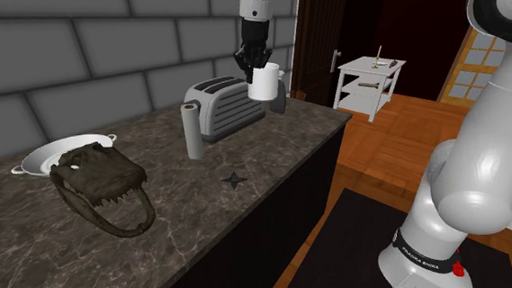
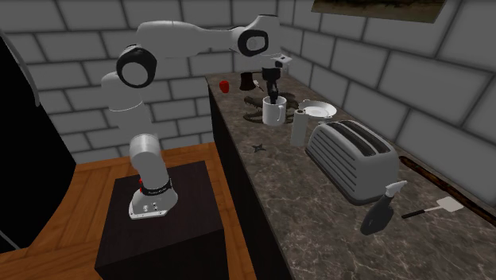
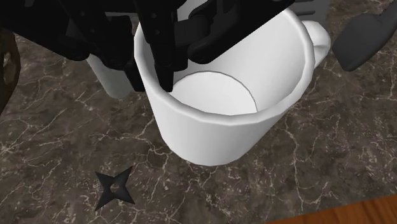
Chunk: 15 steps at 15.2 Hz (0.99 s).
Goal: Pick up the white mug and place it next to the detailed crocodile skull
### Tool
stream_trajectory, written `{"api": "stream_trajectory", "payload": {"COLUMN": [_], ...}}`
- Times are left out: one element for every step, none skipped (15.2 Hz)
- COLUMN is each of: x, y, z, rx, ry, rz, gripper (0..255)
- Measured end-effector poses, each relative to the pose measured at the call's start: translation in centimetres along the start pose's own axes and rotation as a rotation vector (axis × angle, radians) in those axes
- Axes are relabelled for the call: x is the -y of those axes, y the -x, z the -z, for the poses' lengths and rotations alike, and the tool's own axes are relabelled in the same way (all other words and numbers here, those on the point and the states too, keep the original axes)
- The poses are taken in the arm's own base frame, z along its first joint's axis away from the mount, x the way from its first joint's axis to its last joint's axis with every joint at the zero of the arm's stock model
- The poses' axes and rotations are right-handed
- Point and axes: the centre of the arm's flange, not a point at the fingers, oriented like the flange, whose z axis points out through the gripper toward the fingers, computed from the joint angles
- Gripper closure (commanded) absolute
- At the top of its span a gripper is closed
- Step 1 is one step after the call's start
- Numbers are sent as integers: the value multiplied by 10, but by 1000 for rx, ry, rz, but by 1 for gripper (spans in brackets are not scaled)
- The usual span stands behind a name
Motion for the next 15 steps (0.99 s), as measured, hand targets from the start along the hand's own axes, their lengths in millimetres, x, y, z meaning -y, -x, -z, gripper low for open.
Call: {"api": "stream_trajectory", "payload": {"x": [11, 25, 37, 53, 66, 79, 91, 104, 119, 133, 143, 156, 169, 184, 197], "y": [1, 3, 4, 4, 8, 10, 13, 17, 20, 21, 23, 23, 25, 28, 31], "z": [1, 2, 5, 1, 1, 4, 3, 4, 3, 5, 6, 9, 12, 14, 13], "rx": [-1, 0, 0, 0, 1, 0, 0, 0, 0, 0, 0, 0, 0, 0, 0], "ry": [0, 0, 0, 0, 0, 0, 0, 0, 0, 0, 0, 0, 0, 0, 0], "rz": [0, 0, 0, 0, 0, 0, 0, 0, 0, 0, 0, -1, -1, 0, 0], "gripper": [255, 255, 255, 255, 255, 255, 255, 255, 255, 255, 255, 255, 255, 255, 255]}}
